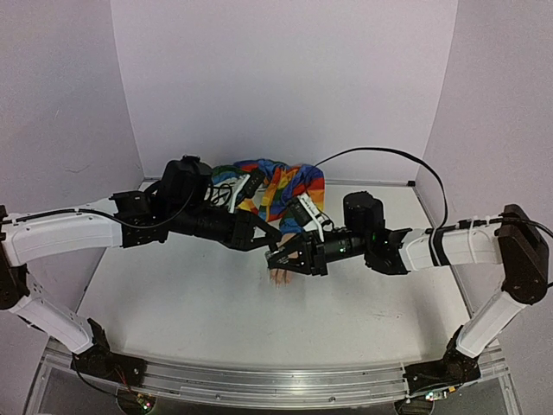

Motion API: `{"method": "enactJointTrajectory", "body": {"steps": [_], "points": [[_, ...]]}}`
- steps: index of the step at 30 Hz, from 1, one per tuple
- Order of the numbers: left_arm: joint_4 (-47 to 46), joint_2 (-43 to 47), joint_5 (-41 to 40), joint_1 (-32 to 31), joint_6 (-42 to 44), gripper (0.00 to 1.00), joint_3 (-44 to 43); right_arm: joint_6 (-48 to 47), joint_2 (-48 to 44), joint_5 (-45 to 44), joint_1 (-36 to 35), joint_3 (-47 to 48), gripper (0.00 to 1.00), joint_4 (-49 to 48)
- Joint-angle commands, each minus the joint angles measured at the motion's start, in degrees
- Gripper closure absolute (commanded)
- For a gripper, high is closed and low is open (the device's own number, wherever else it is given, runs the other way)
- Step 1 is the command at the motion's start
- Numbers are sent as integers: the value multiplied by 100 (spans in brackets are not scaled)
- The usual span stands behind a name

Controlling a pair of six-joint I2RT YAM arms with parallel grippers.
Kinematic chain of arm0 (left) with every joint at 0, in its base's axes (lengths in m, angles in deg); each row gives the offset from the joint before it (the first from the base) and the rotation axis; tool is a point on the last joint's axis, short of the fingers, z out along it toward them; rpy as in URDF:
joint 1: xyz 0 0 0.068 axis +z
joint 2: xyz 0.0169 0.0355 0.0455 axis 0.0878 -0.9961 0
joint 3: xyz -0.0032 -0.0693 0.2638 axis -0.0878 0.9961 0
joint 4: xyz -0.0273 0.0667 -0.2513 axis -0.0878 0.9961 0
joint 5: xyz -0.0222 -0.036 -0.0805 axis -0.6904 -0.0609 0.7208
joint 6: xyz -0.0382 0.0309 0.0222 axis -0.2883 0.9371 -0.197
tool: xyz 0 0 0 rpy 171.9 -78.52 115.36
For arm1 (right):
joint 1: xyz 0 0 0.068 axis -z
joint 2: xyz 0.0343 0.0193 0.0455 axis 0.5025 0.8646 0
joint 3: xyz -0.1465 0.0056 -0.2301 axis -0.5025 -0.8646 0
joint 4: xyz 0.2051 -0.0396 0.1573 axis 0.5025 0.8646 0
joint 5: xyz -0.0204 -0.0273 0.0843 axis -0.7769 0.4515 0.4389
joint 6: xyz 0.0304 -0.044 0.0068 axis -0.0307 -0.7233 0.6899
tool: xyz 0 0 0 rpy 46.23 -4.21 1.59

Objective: Paint the nails

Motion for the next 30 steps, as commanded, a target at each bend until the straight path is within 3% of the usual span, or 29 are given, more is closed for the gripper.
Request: {"method": "enactJointTrajectory", "body": {"steps": [1,6,11,13,14,17,19,22,25,30], "points": [[-401,-113,267,-2,-93,79,-81,-43,-292,-215,-18,-9,100,-373],[-401,-146,218,-2,-67,81,-55,-67,-333,-561,-17,-27,100,-413],[-363,-130,-47,-2,-41,99,-47,-101,-369,-1077,-15,-37,100,-389],[-308,-133,-292,-10,-124,100,-44,-171,-420,-1798,-54,-44,100,-150],[-201,-133,-590,-42,-209,100,-58,-319,-463,-2479,-174,4,100,151],[749,-221,-2444,-313,-517,100,-433,-1448,-508,-6586,-1146,-23,100,376],[1184,-295,-3193,-493,-664,100,-773,-2146,-240,-7915,-1469,42,100,7],[1124,-312,-3091,-512,-809,100,-880,-2262,-71,-7792,-1499,196,100,-147],[1016,-256,-2628,-512,-579,99,-976,-2227,-139,-6785,-1461,232,100,-188],[347,411,-2006,-452,-242,52,-390,-1341,-534,-4253,-984,130,100,89]]}}
